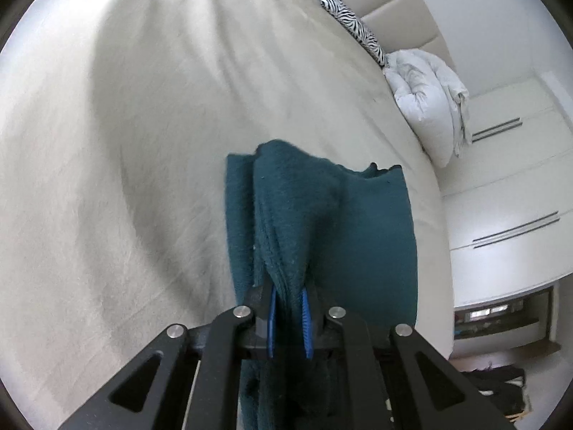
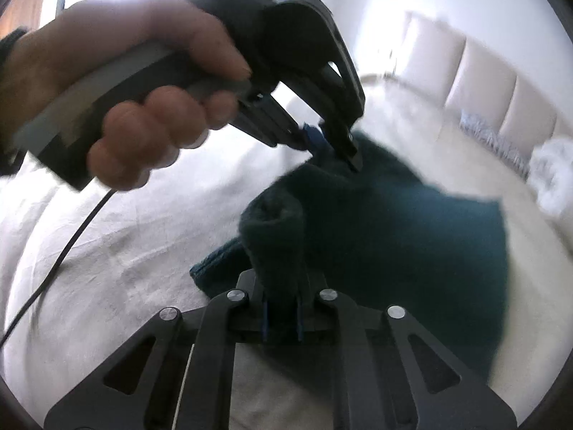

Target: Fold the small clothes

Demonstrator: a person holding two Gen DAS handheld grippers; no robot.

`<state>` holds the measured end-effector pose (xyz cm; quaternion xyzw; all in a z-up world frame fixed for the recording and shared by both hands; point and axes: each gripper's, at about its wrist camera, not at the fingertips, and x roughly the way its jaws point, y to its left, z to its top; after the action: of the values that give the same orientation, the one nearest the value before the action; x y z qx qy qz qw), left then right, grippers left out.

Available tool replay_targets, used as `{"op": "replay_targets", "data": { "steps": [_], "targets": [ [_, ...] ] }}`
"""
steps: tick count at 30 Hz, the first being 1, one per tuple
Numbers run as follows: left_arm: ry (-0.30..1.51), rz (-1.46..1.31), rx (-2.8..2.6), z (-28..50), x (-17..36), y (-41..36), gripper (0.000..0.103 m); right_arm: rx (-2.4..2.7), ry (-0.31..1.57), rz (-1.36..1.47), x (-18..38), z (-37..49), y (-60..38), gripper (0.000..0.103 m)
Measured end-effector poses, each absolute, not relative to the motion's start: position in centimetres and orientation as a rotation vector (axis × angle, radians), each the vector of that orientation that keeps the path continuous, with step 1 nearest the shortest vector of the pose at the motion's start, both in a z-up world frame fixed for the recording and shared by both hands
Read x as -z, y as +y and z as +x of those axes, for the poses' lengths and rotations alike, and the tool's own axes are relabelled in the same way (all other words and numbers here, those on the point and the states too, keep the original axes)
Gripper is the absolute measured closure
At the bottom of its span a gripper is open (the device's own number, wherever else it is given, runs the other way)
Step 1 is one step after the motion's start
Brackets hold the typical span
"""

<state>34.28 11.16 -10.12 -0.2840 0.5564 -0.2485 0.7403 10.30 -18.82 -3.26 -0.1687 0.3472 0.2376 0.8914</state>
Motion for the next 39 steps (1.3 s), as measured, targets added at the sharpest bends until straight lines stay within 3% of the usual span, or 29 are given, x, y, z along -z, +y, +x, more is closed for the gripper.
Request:
{"op": "replay_targets", "data": {
  "steps": [3,5,6,14,19,25,29,37,38,39],
  "targets": [
    [1.177,-0.650,0.545,33.9,10.0,11.9,0.083,-0.501,0.732,-0.320,3.0,9.7,-19.9,0.084],
    [1.152,-0.634,0.493,33.3,9.2,12.8,0.065,-0.543,0.759,-0.275,2.4,9.5,-21.2,0.077],
    [1.116,-0.615,0.459,32.8,8.3,13.5,0.065,-0.571,0.772,-0.239,2.0,8.6,-22.0,0.075],
    [0.966,-0.346,0.485,28.4,2.2,9.5,0.065,-0.602,0.811,0.275,-1.1,6.0,-34.5,0.074],
    [1.022,-0.116,0.452,26.2,5.6,4.6,0.065,-0.566,0.831,0.577,0.4,7.9,-41.9,0.074],
    [0.947,-0.074,0.471,25.0,7.6,5.9,0.073,-0.562,0.981,0.849,7.0,9.1,-46.5,0.075],
    [0.917,-0.009,0.484,24.2,8.1,5.3,0.073,-0.547,0.970,0.898,7.0,9.2,-49.6,0.075],
    [0.929,-0.143,0.510,25.3,8.7,6.5,0.073,-0.552,0.906,0.863,0.6,15.8,-50.2,0.072],
    [0.932,-0.156,0.516,25.4,8.8,6.6,0.073,-0.573,0.914,0.870,0.5,17.0,-49.9,0.071],
    [0.935,-0.169,0.522,25.4,8.9,6.8,0.074,-0.580,0.925,0.884,0.9,18.8,-48.9,0.063]
  ]
}}
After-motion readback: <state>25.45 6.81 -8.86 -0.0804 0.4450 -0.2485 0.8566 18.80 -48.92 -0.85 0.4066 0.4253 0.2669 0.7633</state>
